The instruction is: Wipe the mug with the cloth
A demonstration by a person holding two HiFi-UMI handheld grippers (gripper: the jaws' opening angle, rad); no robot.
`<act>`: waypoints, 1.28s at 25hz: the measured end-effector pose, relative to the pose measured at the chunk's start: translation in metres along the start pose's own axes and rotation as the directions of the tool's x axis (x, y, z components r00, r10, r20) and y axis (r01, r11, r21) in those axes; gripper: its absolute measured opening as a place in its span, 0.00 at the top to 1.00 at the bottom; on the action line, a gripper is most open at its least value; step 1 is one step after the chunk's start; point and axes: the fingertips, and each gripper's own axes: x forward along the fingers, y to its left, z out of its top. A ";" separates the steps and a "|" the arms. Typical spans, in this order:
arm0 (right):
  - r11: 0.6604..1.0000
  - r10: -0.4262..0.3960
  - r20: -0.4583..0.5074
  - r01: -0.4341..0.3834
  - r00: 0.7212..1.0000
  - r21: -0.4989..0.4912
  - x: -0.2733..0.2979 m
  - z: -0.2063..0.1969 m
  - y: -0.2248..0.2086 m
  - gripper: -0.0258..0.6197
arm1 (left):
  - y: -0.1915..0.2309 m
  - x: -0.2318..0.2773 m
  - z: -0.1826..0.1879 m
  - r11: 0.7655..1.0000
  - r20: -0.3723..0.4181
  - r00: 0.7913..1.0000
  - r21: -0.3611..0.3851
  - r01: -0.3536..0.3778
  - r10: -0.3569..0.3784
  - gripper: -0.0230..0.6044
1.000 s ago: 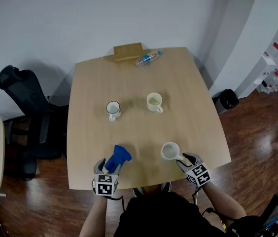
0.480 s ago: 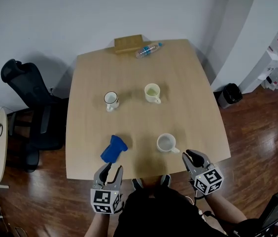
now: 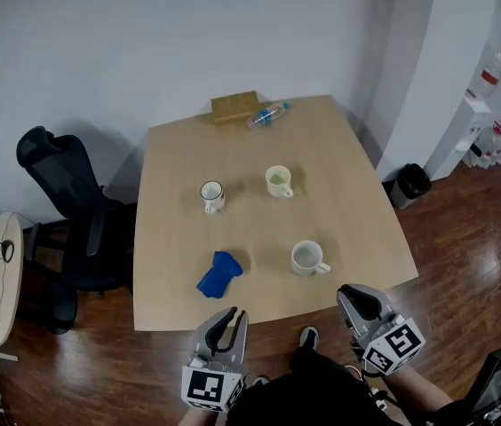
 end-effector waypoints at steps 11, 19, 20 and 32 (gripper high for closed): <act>0.994 -0.088 0.011 0.089 0.996 -0.058 -0.049 0.009 0.107 0.91 | -0.027 -0.118 -0.008 0.991 0.088 0.990 0.085 0.105 -0.112 0.88; 0.996 -0.025 0.052 0.029 0.998 -0.087 -0.065 0.018 0.128 0.91 | -0.038 -0.140 -0.008 0.998 0.082 0.995 0.029 0.056 -0.058 0.88; 0.996 -0.014 0.058 0.019 0.998 -0.092 -0.068 0.020 0.128 0.91 | -0.041 -0.140 -0.009 0.999 0.078 0.996 0.010 0.047 -0.048 0.88; 0.996 0.026 0.067 -0.020 0.997 -0.093 -0.103 0.005 0.110 0.91 | -0.078 -0.133 -0.012 0.998 0.050 0.999 0.055 0.003 -0.006 0.88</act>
